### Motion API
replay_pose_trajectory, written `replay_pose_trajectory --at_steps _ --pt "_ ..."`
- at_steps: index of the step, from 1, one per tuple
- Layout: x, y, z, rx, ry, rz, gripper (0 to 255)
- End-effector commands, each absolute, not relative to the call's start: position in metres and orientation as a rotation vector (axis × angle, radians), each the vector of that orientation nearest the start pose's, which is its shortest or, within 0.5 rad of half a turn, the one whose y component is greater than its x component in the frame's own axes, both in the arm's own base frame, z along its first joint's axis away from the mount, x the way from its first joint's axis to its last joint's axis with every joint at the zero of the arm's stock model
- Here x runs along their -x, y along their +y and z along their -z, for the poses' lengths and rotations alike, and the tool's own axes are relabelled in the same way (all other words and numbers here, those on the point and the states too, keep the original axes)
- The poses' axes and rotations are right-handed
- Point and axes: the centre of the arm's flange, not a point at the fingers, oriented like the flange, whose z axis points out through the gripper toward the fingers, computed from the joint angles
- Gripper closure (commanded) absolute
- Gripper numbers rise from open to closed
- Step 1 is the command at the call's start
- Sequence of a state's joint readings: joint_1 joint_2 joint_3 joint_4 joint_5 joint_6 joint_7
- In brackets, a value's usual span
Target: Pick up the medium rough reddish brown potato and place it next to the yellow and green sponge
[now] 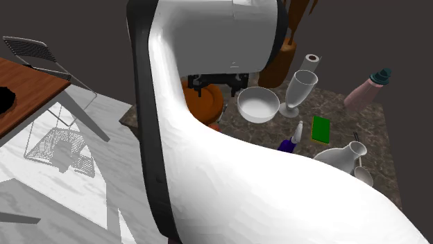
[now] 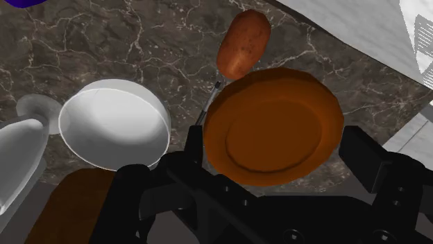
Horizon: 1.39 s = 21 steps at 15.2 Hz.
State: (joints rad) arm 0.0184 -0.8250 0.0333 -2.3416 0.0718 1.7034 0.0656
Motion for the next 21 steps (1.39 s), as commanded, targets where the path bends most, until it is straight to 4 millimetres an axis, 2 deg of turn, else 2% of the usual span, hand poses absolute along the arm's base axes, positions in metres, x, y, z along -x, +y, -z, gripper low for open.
replay_pose_trajectory --at_steps 1,10,19,21 --pt "-0.308 0.026 -0.622 3.071 0.039 0.283 0" --pt "-0.321 0.065 -0.508 3.127 0.35 0.232 0" --pt "-0.335 0.094 -0.391 3.149 0.671 0.176 0" --pt "-0.337 0.096 -0.376 3.15 0.699 0.171 0"
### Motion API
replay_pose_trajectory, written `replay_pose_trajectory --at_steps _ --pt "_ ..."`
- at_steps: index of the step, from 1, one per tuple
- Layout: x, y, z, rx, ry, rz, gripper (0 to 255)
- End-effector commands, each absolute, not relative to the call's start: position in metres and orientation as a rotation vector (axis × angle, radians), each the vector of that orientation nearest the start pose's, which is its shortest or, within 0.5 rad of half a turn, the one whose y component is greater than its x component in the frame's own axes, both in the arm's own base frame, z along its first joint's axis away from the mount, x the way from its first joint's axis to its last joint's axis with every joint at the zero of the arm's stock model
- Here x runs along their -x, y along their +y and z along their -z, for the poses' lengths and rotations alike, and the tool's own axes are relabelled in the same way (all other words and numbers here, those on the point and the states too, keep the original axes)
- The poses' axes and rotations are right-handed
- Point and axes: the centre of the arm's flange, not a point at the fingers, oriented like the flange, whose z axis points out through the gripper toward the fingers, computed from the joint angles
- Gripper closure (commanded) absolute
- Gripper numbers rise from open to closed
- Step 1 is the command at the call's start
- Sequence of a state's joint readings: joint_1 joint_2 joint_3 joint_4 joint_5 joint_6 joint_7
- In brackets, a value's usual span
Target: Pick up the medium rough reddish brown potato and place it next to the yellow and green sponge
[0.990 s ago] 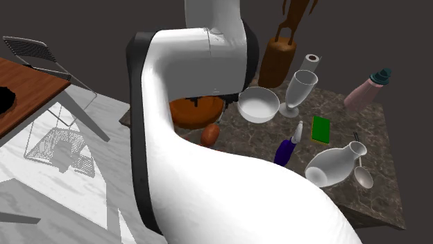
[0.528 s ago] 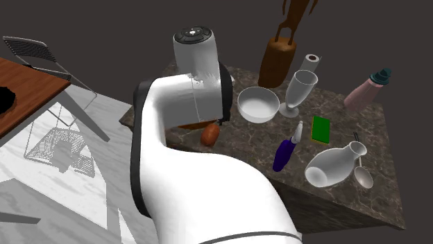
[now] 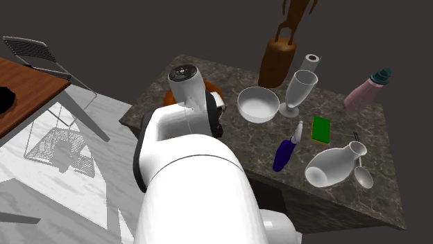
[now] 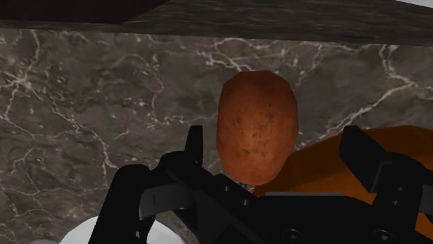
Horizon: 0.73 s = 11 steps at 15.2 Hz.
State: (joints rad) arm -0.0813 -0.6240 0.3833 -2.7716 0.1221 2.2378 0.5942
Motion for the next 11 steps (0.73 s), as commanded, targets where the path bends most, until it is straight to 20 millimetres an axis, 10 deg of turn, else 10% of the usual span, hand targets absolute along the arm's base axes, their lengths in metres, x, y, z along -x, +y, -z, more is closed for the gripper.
replay_pose_trajectory --at_steps 1,11 --pt "-0.337 0.095 -0.37 3.15 0.699 0.171 0" --pt "-0.34 0.092 -0.341 3.15 0.699 0.171 0"
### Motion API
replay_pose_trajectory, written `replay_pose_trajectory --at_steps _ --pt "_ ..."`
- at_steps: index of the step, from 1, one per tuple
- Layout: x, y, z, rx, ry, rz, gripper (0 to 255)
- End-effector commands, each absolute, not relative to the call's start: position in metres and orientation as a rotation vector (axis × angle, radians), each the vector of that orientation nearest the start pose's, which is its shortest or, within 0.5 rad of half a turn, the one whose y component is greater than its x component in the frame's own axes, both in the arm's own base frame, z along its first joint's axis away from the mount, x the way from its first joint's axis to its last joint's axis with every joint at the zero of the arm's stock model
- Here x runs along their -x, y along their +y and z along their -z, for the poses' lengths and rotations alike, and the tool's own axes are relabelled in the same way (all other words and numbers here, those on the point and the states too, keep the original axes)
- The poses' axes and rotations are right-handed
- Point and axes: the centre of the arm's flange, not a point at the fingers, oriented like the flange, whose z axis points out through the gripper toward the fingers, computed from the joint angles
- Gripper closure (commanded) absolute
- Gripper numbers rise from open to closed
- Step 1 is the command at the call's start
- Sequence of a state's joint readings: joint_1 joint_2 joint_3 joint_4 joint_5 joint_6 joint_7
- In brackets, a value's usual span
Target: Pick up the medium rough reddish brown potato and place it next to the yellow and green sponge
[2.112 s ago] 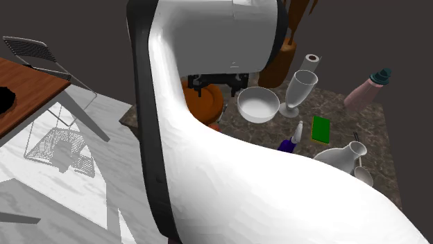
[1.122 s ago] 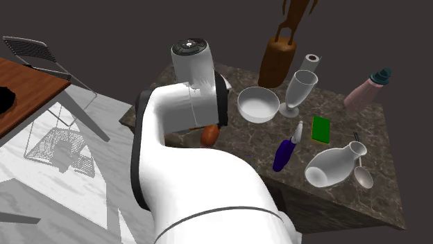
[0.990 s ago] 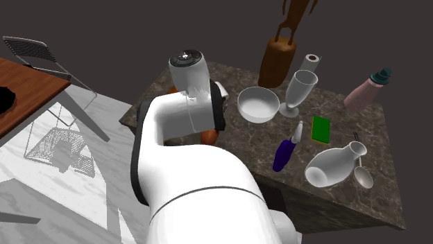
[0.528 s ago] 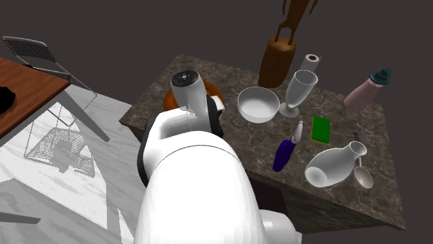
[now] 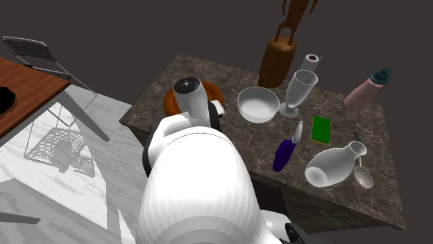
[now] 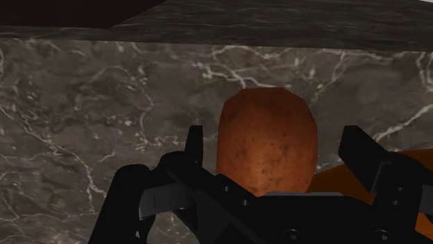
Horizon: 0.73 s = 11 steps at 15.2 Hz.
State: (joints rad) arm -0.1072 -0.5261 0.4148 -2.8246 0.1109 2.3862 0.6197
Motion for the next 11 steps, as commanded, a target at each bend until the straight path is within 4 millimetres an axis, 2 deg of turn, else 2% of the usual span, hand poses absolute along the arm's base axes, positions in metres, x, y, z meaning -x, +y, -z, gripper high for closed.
replay_pose_trajectory --at_steps 1,3,4,11 --pt "-0.3398 0.092 -0.3411 3.15 0.699 0.171 0" --pt "-0.3398 0.092 -0.3411 3.15 0.699 0.171 0" --pt "-0.3398 0.092 -0.3411 3.15 0.699 0.171 255" --pt "-0.3399 0.092 -0.3411 3.15 0.699 0.171 255"
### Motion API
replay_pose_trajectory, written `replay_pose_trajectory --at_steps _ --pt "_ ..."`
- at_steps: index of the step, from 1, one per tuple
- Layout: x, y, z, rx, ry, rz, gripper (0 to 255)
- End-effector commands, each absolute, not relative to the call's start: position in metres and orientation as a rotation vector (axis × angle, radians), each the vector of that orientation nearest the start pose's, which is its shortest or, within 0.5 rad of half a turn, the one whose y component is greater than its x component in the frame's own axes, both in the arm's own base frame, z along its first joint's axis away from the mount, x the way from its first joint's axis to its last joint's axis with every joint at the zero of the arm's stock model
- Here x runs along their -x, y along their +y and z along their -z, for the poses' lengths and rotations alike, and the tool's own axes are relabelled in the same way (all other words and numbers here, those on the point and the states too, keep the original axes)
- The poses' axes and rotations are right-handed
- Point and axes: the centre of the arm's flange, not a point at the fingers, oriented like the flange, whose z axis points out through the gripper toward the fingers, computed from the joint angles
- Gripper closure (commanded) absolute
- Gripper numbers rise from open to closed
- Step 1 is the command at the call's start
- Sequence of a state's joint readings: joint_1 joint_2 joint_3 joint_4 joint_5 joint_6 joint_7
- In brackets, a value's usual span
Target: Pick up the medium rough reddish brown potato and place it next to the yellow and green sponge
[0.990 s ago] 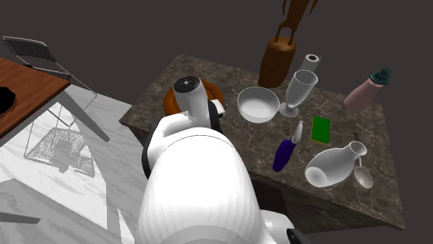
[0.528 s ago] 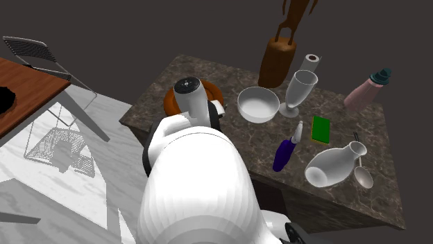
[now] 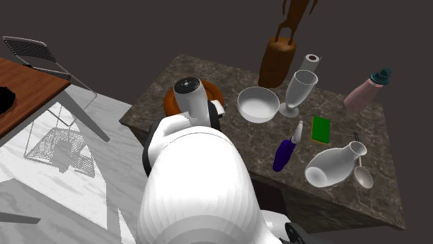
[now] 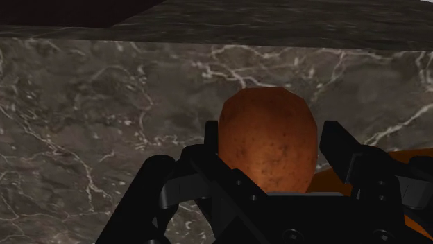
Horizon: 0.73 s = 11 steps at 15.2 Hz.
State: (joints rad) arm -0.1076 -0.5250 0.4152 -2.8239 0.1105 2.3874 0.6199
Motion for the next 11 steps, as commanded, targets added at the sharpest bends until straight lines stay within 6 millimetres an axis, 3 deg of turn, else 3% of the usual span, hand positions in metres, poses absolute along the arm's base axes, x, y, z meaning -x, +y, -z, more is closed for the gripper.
replay_pose_trajectory --at_steps 1,11 --pt "-0.34 0.092 -0.341 3.15 0.699 0.171 255" --pt "-0.34 0.092 -0.389 3.15 0.699 0.171 255"
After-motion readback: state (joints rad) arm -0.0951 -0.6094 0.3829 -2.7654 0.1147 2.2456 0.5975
